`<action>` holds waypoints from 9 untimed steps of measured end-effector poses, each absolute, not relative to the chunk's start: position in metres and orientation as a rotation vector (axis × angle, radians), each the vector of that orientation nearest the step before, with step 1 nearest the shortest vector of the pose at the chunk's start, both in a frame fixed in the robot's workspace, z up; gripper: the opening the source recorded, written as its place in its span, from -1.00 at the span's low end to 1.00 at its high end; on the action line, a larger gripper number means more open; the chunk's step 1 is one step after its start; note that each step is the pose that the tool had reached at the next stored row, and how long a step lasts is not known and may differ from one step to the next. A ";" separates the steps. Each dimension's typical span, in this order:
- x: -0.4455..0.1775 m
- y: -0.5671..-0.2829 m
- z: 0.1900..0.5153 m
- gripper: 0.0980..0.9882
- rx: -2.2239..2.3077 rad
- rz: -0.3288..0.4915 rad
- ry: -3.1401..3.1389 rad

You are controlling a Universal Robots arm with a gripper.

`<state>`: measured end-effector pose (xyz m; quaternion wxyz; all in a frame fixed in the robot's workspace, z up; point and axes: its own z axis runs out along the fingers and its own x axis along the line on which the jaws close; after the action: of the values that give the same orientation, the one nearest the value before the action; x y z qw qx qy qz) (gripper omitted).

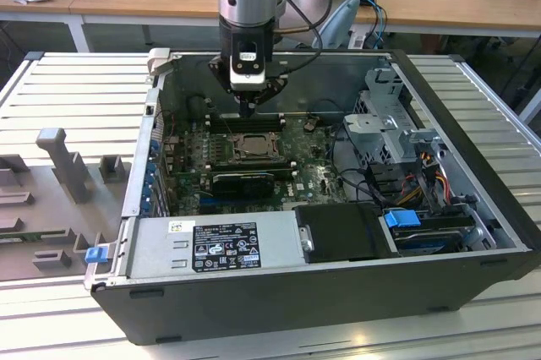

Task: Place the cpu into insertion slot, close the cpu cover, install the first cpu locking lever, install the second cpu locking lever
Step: 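Install the first cpu locking lever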

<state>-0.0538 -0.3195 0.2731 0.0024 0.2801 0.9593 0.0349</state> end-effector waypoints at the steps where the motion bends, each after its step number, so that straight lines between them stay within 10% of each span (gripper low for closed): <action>1: -0.054 -0.320 0.273 -0.98 0.866 0.109 3.013; 9: -0.054 -0.320 0.273 -0.98 0.654 0.110 3.071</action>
<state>-0.0538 -0.3195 0.2731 -0.0002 0.2082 0.9775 0.0349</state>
